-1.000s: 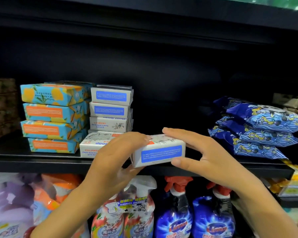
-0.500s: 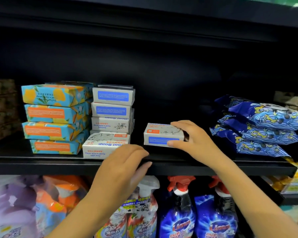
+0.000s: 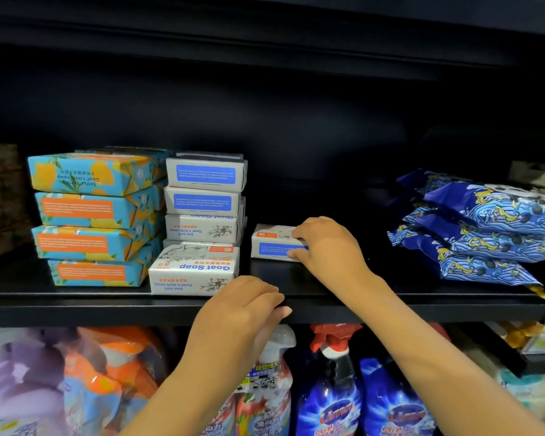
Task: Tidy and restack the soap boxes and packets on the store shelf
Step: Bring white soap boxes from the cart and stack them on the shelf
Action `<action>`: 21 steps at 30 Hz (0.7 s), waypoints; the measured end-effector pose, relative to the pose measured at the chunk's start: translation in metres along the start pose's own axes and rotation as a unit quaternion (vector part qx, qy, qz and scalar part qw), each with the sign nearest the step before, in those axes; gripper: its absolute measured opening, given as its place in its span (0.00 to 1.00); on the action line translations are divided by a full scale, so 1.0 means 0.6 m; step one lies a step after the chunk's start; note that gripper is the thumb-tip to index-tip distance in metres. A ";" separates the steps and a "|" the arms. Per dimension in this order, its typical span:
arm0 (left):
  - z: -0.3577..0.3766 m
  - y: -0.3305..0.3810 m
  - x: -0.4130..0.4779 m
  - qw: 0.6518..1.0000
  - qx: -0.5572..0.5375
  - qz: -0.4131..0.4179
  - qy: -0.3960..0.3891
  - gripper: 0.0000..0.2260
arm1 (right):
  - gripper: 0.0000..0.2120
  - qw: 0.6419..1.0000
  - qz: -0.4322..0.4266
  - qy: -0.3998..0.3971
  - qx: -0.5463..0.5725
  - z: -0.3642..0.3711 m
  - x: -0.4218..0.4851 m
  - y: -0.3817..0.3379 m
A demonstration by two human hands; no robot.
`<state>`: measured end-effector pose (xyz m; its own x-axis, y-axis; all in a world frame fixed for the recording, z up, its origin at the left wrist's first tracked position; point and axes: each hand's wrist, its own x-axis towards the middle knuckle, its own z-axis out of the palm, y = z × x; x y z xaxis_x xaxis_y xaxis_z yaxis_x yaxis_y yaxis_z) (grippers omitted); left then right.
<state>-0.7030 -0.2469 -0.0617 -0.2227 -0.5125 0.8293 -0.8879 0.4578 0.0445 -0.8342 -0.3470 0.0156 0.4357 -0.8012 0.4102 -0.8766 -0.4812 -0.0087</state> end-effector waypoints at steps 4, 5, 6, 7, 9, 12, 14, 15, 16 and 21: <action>-0.001 0.003 -0.004 1.000 0.002 -0.001 -0.003 0.08 | 0.18 0.997 0.032 -0.058 -0.032 -0.002 0.023 -0.014; -0.002 0.003 -0.006 1.000 0.005 0.003 -0.002 0.08 | 0.18 0.997 0.031 -0.062 -0.032 -0.003 0.022 -0.013; -0.003 0.003 -0.008 1.000 0.008 0.008 0.001 0.08 | 0.18 0.997 0.028 -0.065 -0.027 -0.004 0.020 -0.012; -0.003 0.002 -0.012 1.000 0.012 0.015 0.006 0.07 | 0.18 0.997 0.025 -0.064 -0.017 -0.006 0.017 -0.009; -0.007 -0.003 -0.023 0.999 0.025 0.024 0.017 0.07 | 0.18 0.998 0.028 -0.059 0.008 -0.010 0.011 -0.004; -0.016 -0.019 -0.042 0.998 0.042 0.029 0.029 0.09 | 0.20 0.999 0.025 -0.039 0.023 -0.007 0.000 0.002; -0.024 -0.034 -0.054 0.998 0.045 0.031 0.044 0.07 | 0.21 0.998 -0.002 0.031 0.051 -0.002 -0.015 0.001; -0.029 -0.042 -0.058 0.997 0.046 0.028 0.055 0.06 | 0.20 0.992 -0.023 0.087 0.088 -0.001 -0.023 -0.003; -0.035 -0.050 -0.062 0.996 0.049 0.020 0.066 0.06 | 0.18 0.979 -0.047 0.141 0.141 -0.001 -0.031 -0.013; -0.073 -0.083 -0.077 0.991 0.087 -0.044 0.092 0.13 | 0.16 0.941 -0.155 0.092 0.287 -0.005 -0.046 -0.091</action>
<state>-0.6308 -0.2142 -0.0780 -0.0777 -0.3971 0.9145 -0.9604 0.2759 0.0382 -0.7987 -0.2976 0.0072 0.5632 -0.5410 0.6246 -0.4351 -0.8367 -0.3325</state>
